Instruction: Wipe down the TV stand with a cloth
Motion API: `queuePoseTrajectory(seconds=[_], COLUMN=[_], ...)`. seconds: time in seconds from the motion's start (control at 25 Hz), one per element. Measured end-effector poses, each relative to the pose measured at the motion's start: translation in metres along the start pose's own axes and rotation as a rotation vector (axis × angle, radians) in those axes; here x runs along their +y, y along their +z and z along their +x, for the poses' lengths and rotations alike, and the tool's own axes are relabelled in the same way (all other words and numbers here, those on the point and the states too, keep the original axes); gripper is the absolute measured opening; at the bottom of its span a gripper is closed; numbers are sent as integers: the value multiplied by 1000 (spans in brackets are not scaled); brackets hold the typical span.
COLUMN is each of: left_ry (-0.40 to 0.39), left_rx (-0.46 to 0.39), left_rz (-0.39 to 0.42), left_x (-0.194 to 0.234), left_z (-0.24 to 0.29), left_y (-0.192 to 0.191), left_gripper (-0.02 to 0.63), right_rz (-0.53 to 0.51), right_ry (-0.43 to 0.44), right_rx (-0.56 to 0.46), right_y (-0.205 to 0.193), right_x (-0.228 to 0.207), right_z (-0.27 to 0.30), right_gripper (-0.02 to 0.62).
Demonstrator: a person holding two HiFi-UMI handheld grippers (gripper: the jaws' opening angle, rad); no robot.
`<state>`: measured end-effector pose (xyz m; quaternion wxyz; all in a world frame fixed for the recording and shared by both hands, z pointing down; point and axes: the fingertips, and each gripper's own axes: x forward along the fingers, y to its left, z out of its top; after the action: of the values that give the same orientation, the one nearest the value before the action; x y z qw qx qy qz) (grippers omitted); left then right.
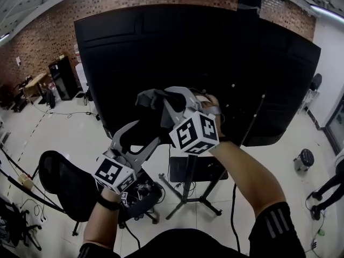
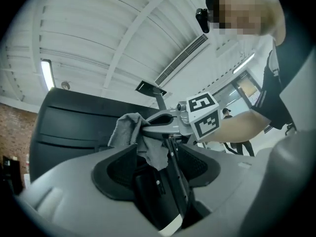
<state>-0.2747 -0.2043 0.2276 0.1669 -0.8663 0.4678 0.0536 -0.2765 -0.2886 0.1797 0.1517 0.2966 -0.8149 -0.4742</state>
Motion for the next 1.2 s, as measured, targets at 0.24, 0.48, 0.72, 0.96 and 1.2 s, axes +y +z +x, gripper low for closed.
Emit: queuePoseTrajectory(seconds=[0.24,0.48,0.72,0.96,1.2], left_ry=[-118,-190,-234,-222,-189], left_rx=[-46,-54,-49,-46,-31], left_rz=[-3,-19,-25,-20,-19], left_x=[-52,-108,-150,-172,-183], left_z=[53,101,137,161,174], left_y=[13,12,12,17,13], left_gripper=[285,285,286,285,285], right_rz=[164,321,364,411,468], right_ry=[-104,-181,-286,-317,-275], right_rx=[29,38,58,32,59], right_y=[-56,-116,-163,-196,-236], right_x=[-54,-104,-159,-203,-205], right_z=[-81,-161,-216,-232,-223], right_gripper=[9,9,9,9,9])
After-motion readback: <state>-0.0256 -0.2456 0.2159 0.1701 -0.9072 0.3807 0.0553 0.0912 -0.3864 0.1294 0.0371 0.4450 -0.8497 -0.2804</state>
